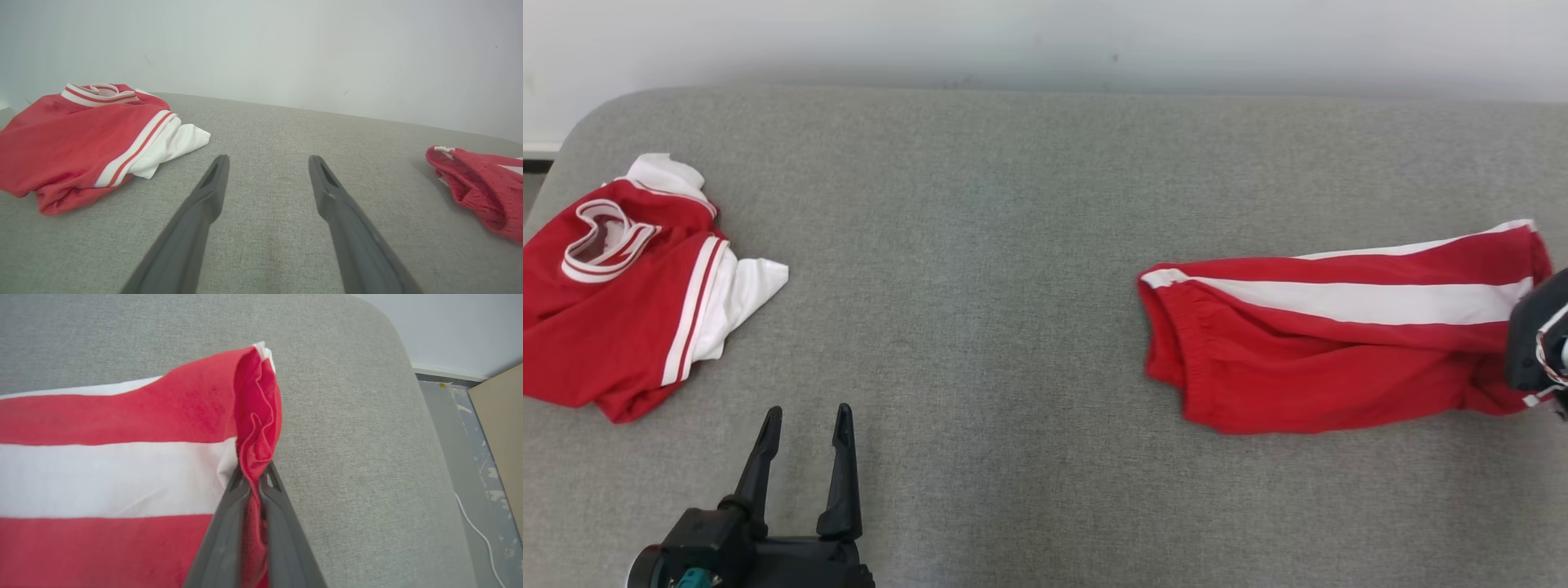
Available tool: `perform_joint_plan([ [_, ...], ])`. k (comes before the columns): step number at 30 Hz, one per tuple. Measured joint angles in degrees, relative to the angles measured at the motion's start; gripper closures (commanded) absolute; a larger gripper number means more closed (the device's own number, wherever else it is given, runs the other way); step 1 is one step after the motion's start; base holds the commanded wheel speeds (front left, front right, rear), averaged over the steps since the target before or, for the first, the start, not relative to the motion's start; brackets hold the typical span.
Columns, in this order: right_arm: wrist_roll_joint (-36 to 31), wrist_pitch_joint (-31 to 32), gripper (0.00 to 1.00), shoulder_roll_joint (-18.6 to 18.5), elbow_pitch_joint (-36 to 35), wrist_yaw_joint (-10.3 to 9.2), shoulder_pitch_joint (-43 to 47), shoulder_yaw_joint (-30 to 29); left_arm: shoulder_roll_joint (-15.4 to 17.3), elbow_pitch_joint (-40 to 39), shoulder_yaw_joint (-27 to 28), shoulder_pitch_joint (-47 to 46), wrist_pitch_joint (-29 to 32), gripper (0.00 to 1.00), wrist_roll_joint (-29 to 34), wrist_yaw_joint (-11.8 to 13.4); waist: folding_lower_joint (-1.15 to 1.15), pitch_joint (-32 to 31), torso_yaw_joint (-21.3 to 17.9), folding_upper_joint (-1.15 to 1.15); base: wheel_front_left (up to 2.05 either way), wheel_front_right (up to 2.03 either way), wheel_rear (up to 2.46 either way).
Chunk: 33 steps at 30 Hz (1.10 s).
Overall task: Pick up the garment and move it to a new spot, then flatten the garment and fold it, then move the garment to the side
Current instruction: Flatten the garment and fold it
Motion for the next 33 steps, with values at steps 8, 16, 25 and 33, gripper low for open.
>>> perform_joint_plan([
  [8, -7.3, -1.3, 1.00, 0.7, -3.5, -0.01, 1.1, -1.5, 0.0, 0.9, 0.1, 0.6, 0.0, 0.00, 0.1, 0.2, 0.00, -2.4, -1.6, 0.00, 0.00, 0.00, 0.00],
  [16, -7.6, 3.6, 1.00, 10.4, -13.8, -0.01, 3.4, 5.8, 0.0, 1.5, 0.7, 3.1, 0.0, 0.00, 0.1, 0.4, 0.00, -5.4, -3.8, -0.01, 0.00, 0.00, 0.00],
  [25, -2.6, 9.5, 1.00, 16.8, -22.0, -0.01, 5.8, 15.2, 0.0, 1.1, 0.8, 3.5, 0.0, 0.00, -0.1, 0.7, 0.00, -6.3, -5.2, -0.01, 0.00, 0.00, 0.00],
  [33, -1.8, 10.3, 1.00, 20.1, -22.1, -0.01, 6.2, 18.9, 0.0, 0.6, 0.6, 3.5, 0.0, 0.00, -0.2, 0.9, 0.00, -4.9, -4.7, 0.00, 0.00, 0.00, 0.00],
])
